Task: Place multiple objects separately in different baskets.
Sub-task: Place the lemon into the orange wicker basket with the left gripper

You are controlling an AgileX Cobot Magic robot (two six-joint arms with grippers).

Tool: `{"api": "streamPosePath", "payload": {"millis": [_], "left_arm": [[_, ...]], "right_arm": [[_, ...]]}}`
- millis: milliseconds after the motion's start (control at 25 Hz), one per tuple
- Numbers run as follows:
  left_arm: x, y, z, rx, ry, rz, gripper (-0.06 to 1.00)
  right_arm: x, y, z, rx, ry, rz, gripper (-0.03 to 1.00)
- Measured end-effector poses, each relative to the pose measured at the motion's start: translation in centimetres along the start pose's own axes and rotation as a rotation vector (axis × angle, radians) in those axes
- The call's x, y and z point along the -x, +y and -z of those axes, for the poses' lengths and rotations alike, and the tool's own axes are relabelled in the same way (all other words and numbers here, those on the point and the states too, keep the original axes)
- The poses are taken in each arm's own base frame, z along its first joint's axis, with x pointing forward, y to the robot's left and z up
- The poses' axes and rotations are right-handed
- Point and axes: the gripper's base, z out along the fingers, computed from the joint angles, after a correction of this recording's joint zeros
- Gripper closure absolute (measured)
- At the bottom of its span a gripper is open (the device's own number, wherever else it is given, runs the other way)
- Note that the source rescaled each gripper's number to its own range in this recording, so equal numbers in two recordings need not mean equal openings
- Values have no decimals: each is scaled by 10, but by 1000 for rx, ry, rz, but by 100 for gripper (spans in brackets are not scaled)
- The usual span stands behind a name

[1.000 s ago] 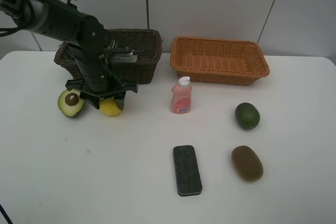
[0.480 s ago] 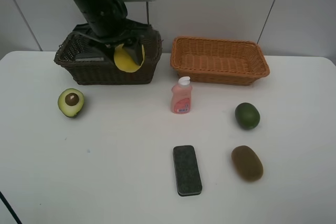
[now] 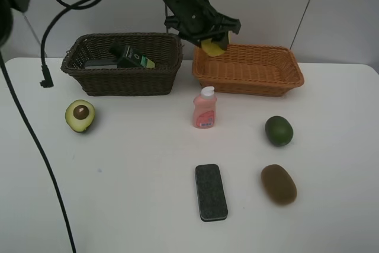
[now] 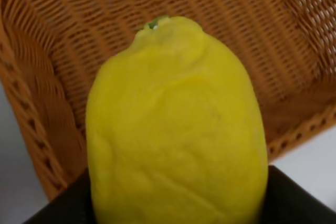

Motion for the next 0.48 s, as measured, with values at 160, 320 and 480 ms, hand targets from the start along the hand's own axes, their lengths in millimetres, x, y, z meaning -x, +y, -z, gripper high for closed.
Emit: {"api": "streamPosePath", "payload": {"millis": [160,320,480], "left_arm": [[-4,6,-38,4,-2,16,43],[-7,9,-49,6,-3,19,38],[-5,8,-48,8,-15,14,-1]], "right_arm": [[0,0,0,0,0,0,-3],[0,0,0,-1,0,0,-3],[0,0,0,-1,0,0,-3]]}}
